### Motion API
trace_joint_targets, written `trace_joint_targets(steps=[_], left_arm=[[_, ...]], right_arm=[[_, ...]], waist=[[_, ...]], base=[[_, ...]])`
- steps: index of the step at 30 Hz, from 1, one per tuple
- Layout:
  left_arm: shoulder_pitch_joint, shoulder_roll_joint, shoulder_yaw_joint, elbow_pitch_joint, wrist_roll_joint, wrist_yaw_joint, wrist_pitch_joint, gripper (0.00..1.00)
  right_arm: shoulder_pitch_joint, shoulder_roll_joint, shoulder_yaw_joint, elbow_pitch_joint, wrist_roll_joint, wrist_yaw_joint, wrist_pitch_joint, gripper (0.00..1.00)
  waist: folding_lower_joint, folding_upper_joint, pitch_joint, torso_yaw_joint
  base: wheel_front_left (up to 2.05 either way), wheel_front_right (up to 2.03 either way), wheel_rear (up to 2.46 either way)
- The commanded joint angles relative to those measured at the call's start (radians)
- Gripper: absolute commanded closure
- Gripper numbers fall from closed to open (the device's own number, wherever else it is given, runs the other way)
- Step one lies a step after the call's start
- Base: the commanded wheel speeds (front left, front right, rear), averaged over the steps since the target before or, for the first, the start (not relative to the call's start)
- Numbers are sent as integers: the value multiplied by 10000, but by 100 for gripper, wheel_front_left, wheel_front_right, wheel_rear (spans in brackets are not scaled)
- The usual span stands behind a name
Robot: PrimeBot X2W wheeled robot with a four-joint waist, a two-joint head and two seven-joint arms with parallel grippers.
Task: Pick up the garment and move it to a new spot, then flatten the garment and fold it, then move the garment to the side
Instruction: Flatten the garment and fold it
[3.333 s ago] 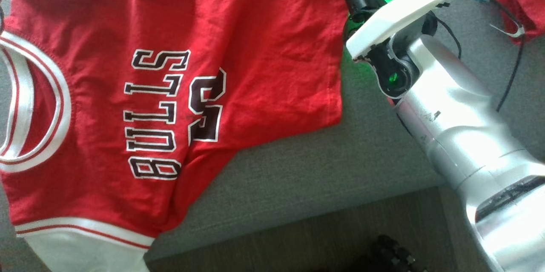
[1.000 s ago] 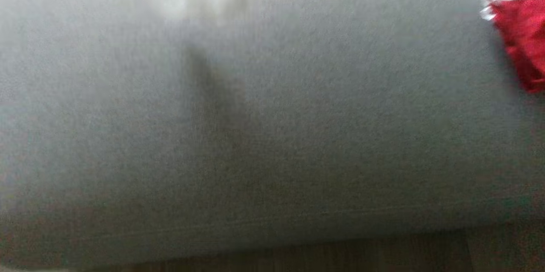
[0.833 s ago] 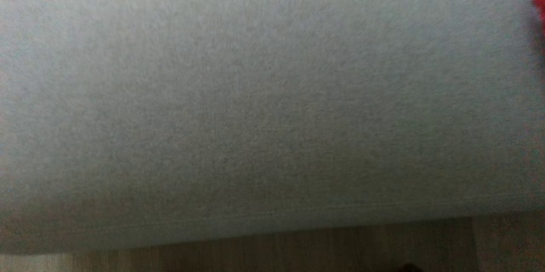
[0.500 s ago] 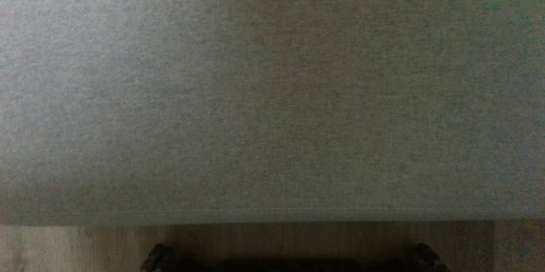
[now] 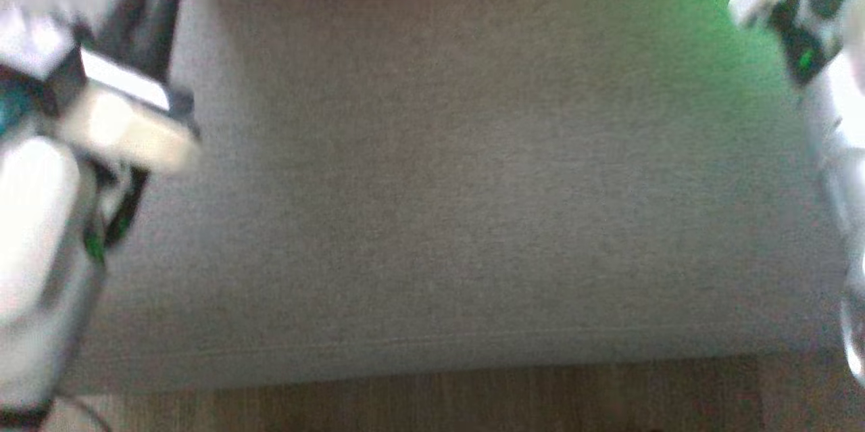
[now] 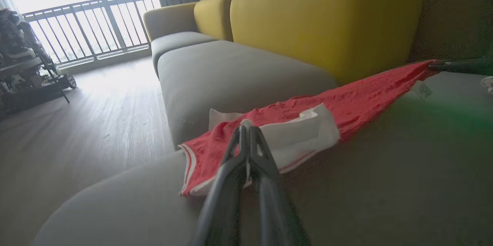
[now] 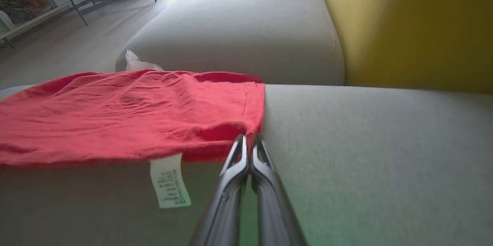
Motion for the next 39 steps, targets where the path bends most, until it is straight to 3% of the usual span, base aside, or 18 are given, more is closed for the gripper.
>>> trace_joint_targets(steps=[1,9,18,26,31,35,39], left_arm=[[86,582,631,-448,-159,30,22,100],[3929,563,682,-1752,-1295,478,22,100],[6356,389,537,-2951,-1898,1072,28,100],[7413,544,414,-3924,-2218,1362,365,100],[7868,697,400,-4548,-2461,1552,728,100],[7672,646,520,-4628,-2632,1610,837,100],[6846,436,416,-4293,-2552,1514,1051,100]], right_arm=[[261,94,157,-418,199,-4,57,100],[3309,-636,733,-1773,1485,-4,303,100],[6407,-1250,43,-4187,2034,-4,325,100],[8938,-1047,-1505,-6539,1500,-4,1063,100],[10167,-525,-2553,-8534,867,-4,2085,100],[10419,-15,-2946,-9573,391,-4,2825,100],[10027,209,-2957,-9691,-129,-4,3165,100]], waist=[[2,0,-803,-317],[2,0,-2191,-333],[2,0,-2726,-225],[2,0,-2950,-244],[2,0,-2981,-378],[2,0,-2924,-463],[2,0,-2759,-455]], base=[[0,0,0],[0,0,0],[0,0,0],[0,0,0],[0,0,0],[0,0,0],[0,0,0]])
